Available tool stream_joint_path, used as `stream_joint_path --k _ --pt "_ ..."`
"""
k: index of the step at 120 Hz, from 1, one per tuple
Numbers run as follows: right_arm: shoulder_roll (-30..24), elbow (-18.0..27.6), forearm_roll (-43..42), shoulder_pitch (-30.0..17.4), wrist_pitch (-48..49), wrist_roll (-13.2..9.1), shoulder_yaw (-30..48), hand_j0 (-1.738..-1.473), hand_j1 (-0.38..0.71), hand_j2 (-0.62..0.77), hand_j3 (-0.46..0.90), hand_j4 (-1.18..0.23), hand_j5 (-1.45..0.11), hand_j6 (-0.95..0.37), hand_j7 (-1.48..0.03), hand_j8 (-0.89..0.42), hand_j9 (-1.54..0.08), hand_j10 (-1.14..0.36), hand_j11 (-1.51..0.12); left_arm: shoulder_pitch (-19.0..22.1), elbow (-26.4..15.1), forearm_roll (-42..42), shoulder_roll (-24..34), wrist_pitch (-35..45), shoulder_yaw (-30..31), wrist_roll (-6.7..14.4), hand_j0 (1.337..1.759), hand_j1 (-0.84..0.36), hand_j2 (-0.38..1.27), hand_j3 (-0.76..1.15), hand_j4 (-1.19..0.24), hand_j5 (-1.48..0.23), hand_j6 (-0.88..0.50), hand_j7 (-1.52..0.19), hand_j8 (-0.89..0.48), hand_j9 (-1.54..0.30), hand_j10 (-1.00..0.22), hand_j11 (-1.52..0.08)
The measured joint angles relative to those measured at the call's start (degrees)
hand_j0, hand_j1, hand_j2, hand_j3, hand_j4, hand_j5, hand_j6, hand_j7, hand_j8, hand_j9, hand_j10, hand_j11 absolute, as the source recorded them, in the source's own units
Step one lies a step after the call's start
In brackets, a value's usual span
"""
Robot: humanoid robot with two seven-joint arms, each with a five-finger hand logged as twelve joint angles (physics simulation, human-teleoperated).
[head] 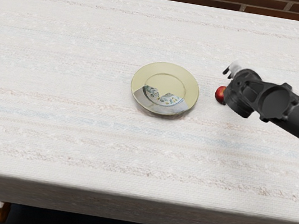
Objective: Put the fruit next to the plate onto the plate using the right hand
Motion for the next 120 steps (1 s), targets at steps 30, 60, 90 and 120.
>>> stream_joint_path --k 30,60,90,120 --pt "2.2 -2.6 -0.1 -1.8 0.0 0.1 -0.1 -1.658 0.05 -0.06 0.0 -0.33 -0.43 -0.33 -0.43 -0.33 -0.43 -0.33 -0.43 0.0 0.0 0.0 0.0 0.0 0.0 0.0 1.658 0.06 0.05 0.0 -0.24 -0.31 -0.24 -0.31 -0.24 -0.31 -0.24 -0.31" --pt "3.7 -4.3 -0.1 -2.4 0.0 0.0 -0.4 -1.658 0.11 -0.07 0.0 -0.38 -0.5 -0.38 -0.5 -0.38 -0.5 -0.38 -0.5 0.0 0.0 0.0 0.0 0.0 0.0 0.0 1.658 0.06 0.05 0.0 -0.24 -0.31 -0.24 -0.31 -0.24 -0.31 -0.24 -0.31" --pt "3.8 -4.6 -0.1 -2.5 0.0 -0.1 -0.5 -1.657 0.24 -0.02 0.0 -0.52 -0.68 -0.49 -0.68 -0.45 -0.68 -0.52 -0.68 0.0 0.0 0.0 0.0 0.0 0.0 0.0 1.658 0.06 0.05 0.0 -0.24 -0.31 -0.24 -0.31 -0.24 -0.31 -0.24 -0.31" --pt "3.5 -4.6 -0.4 -2.3 0.5 -0.3 -0.6 -1.652 0.28 0.19 0.0 -0.67 -0.88 -0.47 -0.87 -0.41 -0.89 -0.64 -0.89 0.0 0.0 0.0 0.0 0.0 0.0 0.0 1.658 0.06 0.05 0.0 -0.24 -0.31 -0.24 -0.31 -0.24 -0.31 -0.24 -0.31"
